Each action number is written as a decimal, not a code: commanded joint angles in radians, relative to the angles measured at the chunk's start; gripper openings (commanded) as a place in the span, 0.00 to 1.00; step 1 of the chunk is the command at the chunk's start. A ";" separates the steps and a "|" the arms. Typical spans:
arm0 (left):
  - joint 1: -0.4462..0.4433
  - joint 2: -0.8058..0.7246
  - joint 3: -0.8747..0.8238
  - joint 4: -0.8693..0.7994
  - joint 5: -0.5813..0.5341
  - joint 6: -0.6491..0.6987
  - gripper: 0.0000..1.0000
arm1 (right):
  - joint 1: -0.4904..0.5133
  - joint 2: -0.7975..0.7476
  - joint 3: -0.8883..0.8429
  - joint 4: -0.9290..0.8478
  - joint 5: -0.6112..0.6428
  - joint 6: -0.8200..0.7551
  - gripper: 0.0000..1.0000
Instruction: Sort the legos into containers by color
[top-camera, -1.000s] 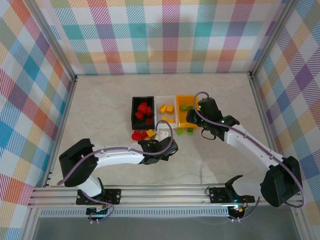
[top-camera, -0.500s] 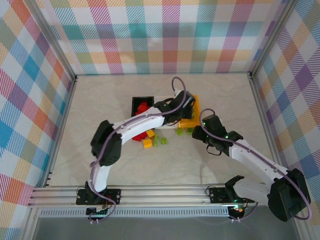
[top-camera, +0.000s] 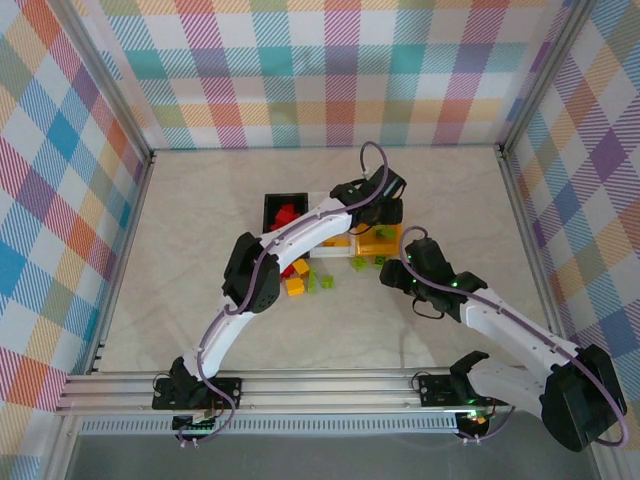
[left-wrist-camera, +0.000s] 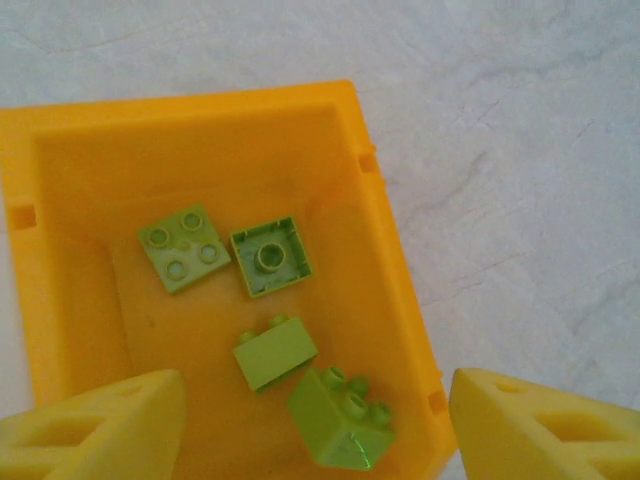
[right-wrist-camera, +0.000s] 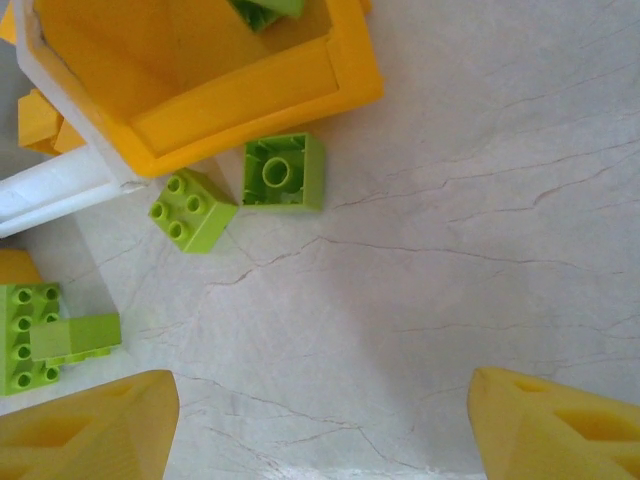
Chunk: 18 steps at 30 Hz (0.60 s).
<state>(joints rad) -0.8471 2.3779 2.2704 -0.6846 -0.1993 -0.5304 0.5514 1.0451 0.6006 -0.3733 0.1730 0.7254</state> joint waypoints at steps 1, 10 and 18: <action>0.002 -0.137 -0.016 -0.011 0.022 0.003 0.77 | 0.008 0.017 -0.008 0.070 -0.024 0.006 0.77; -0.035 -0.738 -0.799 0.349 0.023 -0.048 1.00 | 0.010 0.101 0.006 0.153 0.001 0.016 0.76; -0.154 -1.220 -1.390 0.334 -0.127 -0.149 1.00 | 0.012 0.281 0.067 0.221 0.042 0.026 0.76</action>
<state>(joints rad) -0.9752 1.2446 1.0222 -0.3141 -0.2462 -0.6174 0.5571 1.2758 0.6178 -0.2062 0.1783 0.7296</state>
